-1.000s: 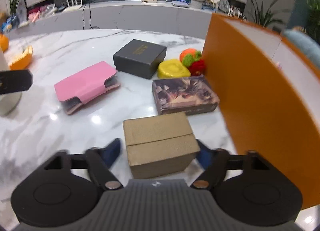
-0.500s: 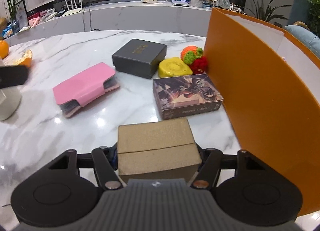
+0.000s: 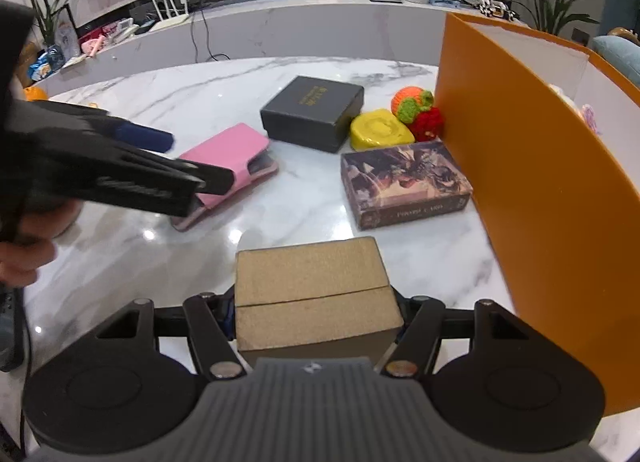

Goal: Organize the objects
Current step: 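Grasp the pink wallet with the left tool while the right tool holds the cardboard box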

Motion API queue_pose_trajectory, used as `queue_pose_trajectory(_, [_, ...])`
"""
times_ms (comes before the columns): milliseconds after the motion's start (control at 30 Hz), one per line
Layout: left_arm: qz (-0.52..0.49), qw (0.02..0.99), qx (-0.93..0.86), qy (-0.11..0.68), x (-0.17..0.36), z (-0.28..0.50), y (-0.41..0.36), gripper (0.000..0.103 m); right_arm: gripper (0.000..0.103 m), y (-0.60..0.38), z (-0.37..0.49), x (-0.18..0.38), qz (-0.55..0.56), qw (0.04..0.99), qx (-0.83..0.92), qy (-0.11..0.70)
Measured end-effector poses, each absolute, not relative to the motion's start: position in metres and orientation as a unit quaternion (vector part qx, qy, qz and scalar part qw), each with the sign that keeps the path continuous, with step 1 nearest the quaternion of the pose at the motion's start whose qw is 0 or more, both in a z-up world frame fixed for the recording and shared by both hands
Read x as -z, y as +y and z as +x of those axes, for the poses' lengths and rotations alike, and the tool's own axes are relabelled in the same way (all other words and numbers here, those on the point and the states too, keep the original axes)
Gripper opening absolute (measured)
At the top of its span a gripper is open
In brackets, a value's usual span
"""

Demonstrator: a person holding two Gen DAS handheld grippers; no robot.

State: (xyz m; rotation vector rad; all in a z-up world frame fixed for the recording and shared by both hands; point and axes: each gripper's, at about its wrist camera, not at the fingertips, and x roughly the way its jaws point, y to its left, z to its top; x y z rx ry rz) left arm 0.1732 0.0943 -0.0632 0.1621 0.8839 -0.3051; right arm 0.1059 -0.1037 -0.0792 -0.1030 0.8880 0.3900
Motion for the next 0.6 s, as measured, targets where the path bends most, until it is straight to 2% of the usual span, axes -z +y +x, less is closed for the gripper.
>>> queue_pose_trajectory(300, [0.085, 0.859, 0.175, 0.474, 0.077, 0.196, 0.100, 0.099, 0.066, -0.115, 0.111, 0.078, -0.025, 0.875, -0.188, 0.446])
queue_pose_trajectory(433, [0.106, 0.860, 0.190, 0.462, 0.082, 0.197, 0.091, 0.102, 0.066, -0.118, 0.113, 0.076, -0.019, 0.876, -0.185, 0.444])
queue_pose_trajectory(500, [0.106, 0.861, 0.189, 0.460, 0.082, 0.199, 0.091, 0.102, 0.066, -0.119, 0.112, 0.076, -0.019, 0.877, -0.184, 0.443])
queue_pose_trajectory(533, [0.105, 0.863, 0.188, 0.456, 0.082, 0.198, 0.090, 0.097, 0.066, -0.118, 0.112, 0.076, -0.020, 0.877, -0.184, 0.443])
queue_pose_trajectory(600, [0.110, 0.864, 0.188, 0.454, 0.081, 0.197, 0.089, 0.095, 0.066, -0.118, 0.113, 0.076, -0.021, 0.877, -0.184, 0.444])
